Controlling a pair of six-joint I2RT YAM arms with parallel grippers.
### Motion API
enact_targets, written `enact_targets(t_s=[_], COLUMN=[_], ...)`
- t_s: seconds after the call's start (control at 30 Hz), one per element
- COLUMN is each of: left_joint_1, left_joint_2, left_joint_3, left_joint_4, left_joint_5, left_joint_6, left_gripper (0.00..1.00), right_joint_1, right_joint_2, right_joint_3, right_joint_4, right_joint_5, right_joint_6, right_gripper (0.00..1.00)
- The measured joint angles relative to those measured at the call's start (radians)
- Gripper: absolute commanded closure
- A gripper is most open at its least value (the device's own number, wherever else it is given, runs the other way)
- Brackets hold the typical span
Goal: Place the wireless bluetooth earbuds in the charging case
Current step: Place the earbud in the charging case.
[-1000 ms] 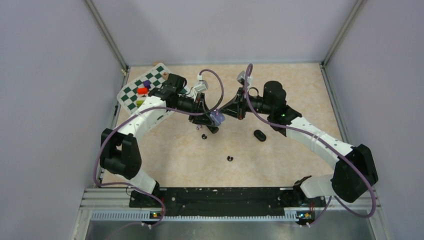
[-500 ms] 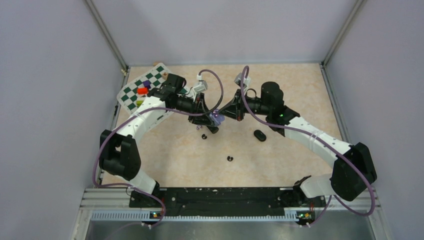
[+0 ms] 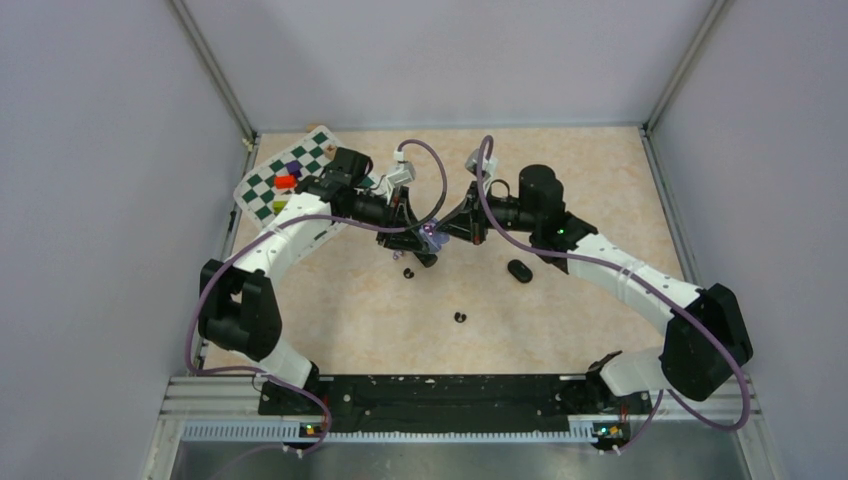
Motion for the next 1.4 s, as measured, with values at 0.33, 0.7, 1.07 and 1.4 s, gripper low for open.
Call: enact_targets(t_s=[0.33,0.7,1.07,1.4], left_joint_1=[0.0,0.0,0.0,0.0], left_joint_2=[0.0,0.0,-0.002,-0.007], left_joint_3=[0.0,0.0,-0.004,-0.004], left_joint_4=[0.0,0.0,0.0,0.0], left_joint_5=[-0.004,-0.007,-0.007,-0.007], left_joint_6=[0.004,0.004,0.006,0.006], left_gripper=[1.0,1.0,1.0,1.0], right_joint_1=[0.007,0.008,0.008,0.012], right_joint_2=[0.008,0.008,0.008,0.008], right_joint_3=[0.002,0.002,0.003,0.003], right_joint_4=[-0.007,-0.015,-0.039,-0.048], right_joint_5=[0.001,0.001,0.0,-0.006], right_joint_6=[-0.011,-0.018,-0.02,-0.014], right_gripper=[1.0,1.0,0.88,0.9])
